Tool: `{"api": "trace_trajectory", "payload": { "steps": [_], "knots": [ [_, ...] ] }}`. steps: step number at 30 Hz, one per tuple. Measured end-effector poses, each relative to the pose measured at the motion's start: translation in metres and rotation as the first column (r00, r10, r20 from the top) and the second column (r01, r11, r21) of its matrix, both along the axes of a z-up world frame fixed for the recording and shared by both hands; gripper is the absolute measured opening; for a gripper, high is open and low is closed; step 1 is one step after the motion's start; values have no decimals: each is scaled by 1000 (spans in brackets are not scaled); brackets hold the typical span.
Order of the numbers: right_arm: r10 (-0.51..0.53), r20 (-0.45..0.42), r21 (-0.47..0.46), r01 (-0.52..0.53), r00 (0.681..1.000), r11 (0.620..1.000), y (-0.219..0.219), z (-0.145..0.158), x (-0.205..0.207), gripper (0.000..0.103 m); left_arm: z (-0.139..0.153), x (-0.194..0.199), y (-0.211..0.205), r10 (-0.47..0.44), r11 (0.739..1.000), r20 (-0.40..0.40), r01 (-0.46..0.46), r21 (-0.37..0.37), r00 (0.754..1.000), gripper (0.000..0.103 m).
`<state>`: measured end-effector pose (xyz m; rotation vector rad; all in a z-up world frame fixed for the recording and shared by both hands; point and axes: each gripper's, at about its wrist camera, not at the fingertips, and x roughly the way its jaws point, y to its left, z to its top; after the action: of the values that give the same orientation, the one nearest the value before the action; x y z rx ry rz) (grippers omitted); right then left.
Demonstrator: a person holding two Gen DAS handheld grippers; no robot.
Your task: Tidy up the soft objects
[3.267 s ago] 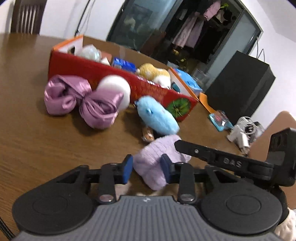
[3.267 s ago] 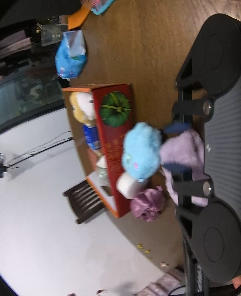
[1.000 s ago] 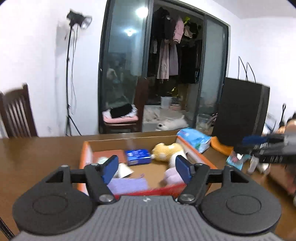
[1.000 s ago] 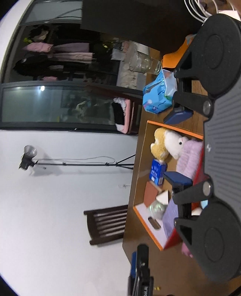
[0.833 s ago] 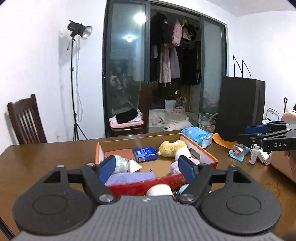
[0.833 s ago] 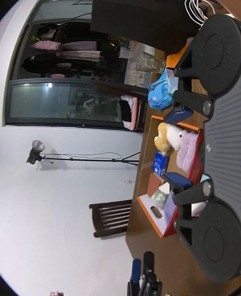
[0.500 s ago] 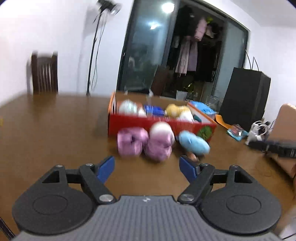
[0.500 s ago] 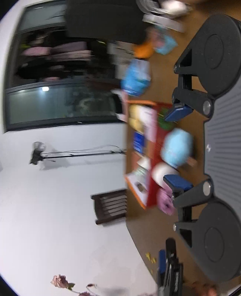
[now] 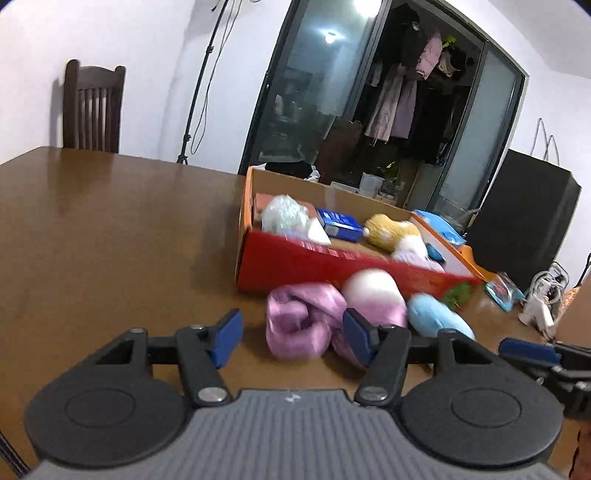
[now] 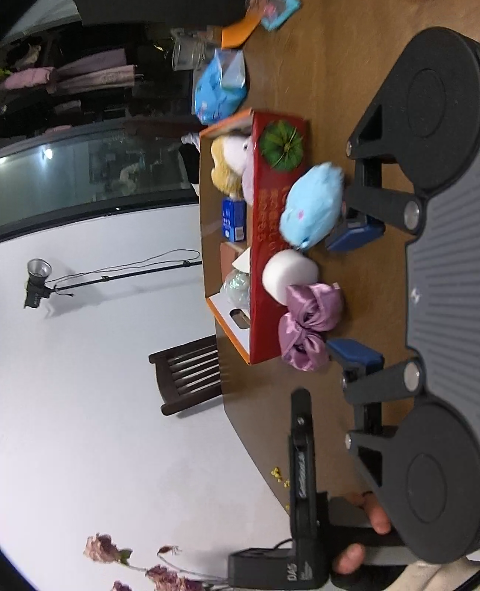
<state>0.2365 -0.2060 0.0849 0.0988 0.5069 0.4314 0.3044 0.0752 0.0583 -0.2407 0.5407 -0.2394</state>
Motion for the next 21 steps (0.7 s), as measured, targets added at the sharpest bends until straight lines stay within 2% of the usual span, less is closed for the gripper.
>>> {"api": "trace_trajectory", "payload": {
  "steps": [2, 5, 6, 7, 8, 9, 11, 12, 13, 18, 21],
  "knots": [
    [7, -19, 7, -7, 1000, 1000, 10, -4, 24, 52, -7, 26, 5, -33, 998, -9, 33, -58, 999, 70],
    [28, -103, 69, -21, 994, 997, 20, -17, 66, 41, -25, 54, 11, -56, 988, -64, 46, -145, 996, 69],
    [33, -119, 79, -24, 992, 997, 25, -22, 79, 36, -31, 56, 11, -70, 986, -69, 59, -153, 995, 63],
    [33, -130, 78, -23, 991, 997, 29, -27, 88, 34, -38, 60, 9, -89, 986, -98, 74, -148, 991, 60],
    [30, -142, 76, -19, 989, 997, 32, -32, 96, 27, -44, 61, 9, -98, 986, -119, 80, -144, 988, 58],
    [31, -149, 84, -18, 988, 996, 34, -37, 101, 20, -43, 59, 10, -99, 985, -109, 81, -153, 989, 55],
    [47, -163, 133, -26, 985, 991, 32, -45, 109, 15, -44, 59, 13, -107, 981, -116, 86, -173, 987, 47],
    [56, -169, 152, -30, 984, 988, 31, -49, 112, 15, -45, 59, 14, -123, 977, -118, 99, -187, 985, 38],
    [64, -178, 161, -35, 982, 986, 30, -52, 113, 15, -45, 58, 15, -142, 972, -116, 117, -203, 983, 35],
    [100, -212, 230, -50, 972, 972, 21, -61, 119, 14, -45, 55, 6, -141, 980, -94, 125, -157, 986, 28],
    [104, -210, 238, -53, 972, 970, 20, -62, 120, 14, -45, 57, 6, -147, 978, -94, 130, -164, 985, 27]
  ]
}}
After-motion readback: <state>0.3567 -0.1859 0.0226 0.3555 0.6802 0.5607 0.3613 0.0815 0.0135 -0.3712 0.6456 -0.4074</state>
